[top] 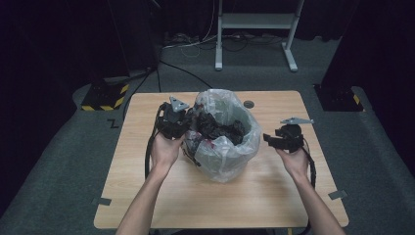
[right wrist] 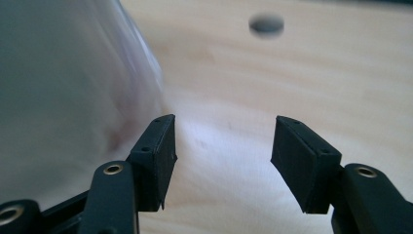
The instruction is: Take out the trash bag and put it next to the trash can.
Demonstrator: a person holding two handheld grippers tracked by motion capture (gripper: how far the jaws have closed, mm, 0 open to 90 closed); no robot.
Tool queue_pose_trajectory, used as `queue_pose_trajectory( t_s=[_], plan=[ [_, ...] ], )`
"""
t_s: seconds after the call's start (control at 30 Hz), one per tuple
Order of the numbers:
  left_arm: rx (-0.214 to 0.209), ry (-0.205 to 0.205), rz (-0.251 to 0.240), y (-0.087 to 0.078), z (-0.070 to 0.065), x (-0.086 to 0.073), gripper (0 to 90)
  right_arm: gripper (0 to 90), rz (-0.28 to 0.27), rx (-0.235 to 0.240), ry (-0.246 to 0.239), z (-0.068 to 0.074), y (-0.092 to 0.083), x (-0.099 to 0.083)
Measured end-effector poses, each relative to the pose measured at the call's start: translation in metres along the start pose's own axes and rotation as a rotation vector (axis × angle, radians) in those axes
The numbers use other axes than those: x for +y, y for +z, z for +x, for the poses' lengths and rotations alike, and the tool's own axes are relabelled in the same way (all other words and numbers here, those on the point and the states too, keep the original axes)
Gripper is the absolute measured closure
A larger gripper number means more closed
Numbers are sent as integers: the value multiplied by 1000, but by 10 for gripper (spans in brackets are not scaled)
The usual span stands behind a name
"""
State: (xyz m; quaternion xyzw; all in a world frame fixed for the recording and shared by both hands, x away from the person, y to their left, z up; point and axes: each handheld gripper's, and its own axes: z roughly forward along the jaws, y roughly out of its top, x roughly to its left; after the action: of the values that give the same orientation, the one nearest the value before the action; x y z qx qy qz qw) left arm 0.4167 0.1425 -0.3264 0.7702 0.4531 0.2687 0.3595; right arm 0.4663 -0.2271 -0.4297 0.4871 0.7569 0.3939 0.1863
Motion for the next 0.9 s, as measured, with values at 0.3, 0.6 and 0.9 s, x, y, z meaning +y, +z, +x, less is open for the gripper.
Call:
queue_pose_trajectory(
  t_s=[0.3, 0.6, 0.9],
  plan=[
    [-86, -48, -23, 0, 7, 0, 875, 431, -101, 128, -49, 24, -45, 79],
    [-121, -63, -35, 1, 7, 1, 876, 444, -42, 150, -151, 70, -29, 124],
    [-154, -82, -46, 4, 4, 4, 876, 545, 81, 112, -215, 92, 2, 144]
  ],
)
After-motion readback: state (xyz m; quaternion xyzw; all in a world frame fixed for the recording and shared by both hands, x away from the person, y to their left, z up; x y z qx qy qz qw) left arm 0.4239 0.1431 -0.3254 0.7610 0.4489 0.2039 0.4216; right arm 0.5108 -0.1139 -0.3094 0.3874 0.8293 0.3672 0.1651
